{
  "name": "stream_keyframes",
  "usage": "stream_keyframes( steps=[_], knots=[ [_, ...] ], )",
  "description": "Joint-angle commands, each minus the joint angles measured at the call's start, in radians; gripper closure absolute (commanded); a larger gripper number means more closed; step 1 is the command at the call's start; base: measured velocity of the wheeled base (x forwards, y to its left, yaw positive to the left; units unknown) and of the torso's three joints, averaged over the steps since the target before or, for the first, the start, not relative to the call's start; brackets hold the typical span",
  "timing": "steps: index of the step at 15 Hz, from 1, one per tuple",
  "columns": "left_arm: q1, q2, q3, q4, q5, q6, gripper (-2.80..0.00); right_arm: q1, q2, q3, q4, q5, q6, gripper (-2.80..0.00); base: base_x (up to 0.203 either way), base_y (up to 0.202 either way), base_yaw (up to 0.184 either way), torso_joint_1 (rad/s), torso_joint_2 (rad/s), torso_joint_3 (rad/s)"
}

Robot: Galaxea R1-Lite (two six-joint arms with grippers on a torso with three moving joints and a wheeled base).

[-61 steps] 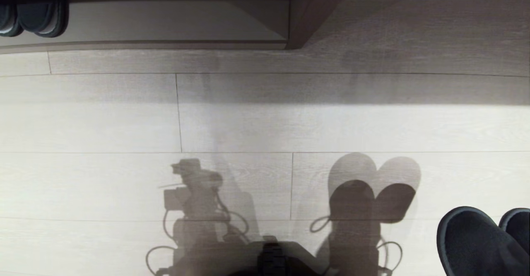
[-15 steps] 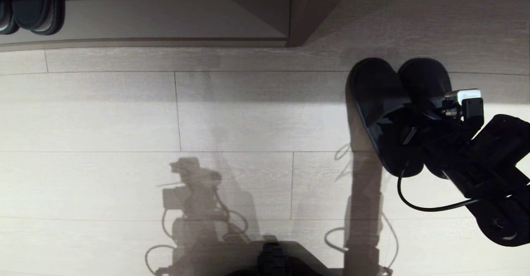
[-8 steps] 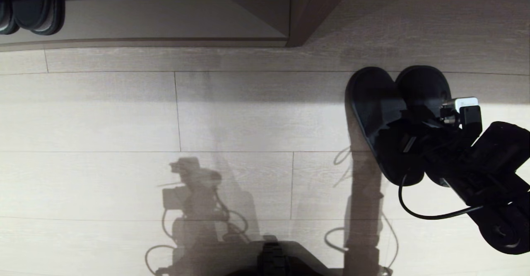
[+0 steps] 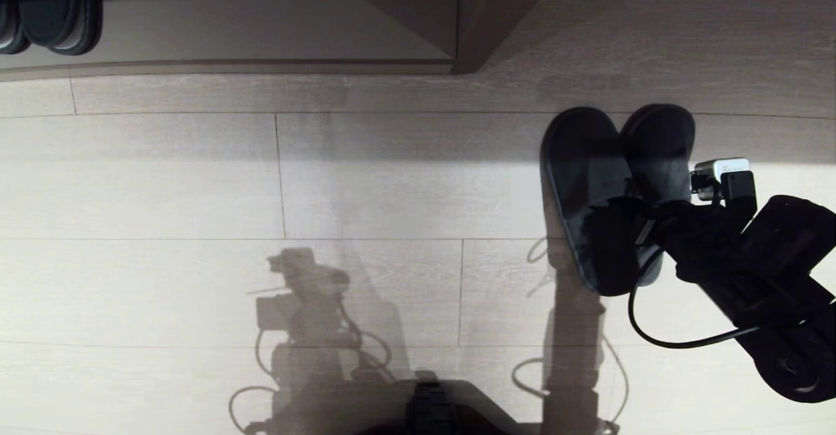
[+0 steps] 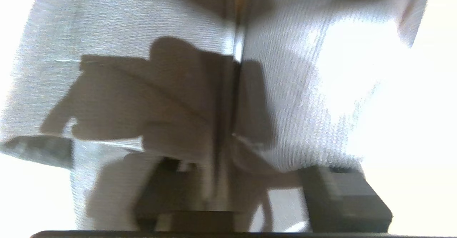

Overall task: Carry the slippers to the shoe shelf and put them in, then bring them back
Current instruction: Place the slippers on the floor

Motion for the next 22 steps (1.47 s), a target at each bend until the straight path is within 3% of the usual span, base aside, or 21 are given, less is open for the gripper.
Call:
stream_keyframes(
  steps=[1, 10, 19, 22],
  knots=[
    [0.000, 0.000, 0.000, 0.001, 0.000, -0.001, 0.00, 0.001, -0.005, 0.003, -0.010, -0.001, -0.001, -2.80, 0.000, 0.000, 0.000, 0.000, 0.00, 0.000],
    [0.000, 0.000, 0.000, -0.001, 0.000, -0.001, 0.00, 0.001, -0.031, 0.110, -0.008, 0.004, -0.008, -2.80, 0.000, 0.000, 0.000, 0.000, 0.00, 0.000],
    [0.000, 0.000, 0.000, 0.000, 0.000, -0.001, 0.00, 0.002, -0.094, 0.111, -0.003, 0.064, 0.020, -2.80, 0.000, 0.000, 0.000, 0.000, 0.00, 0.000],
    [0.000, 0.000, 0.000, 0.001, 0.000, -0.001, 0.00, 0.003, -0.120, 0.106, 0.006, 0.116, 0.097, -2.80, 0.000, 0.000, 0.000, 0.000, 0.00, 0.000]
  ],
)
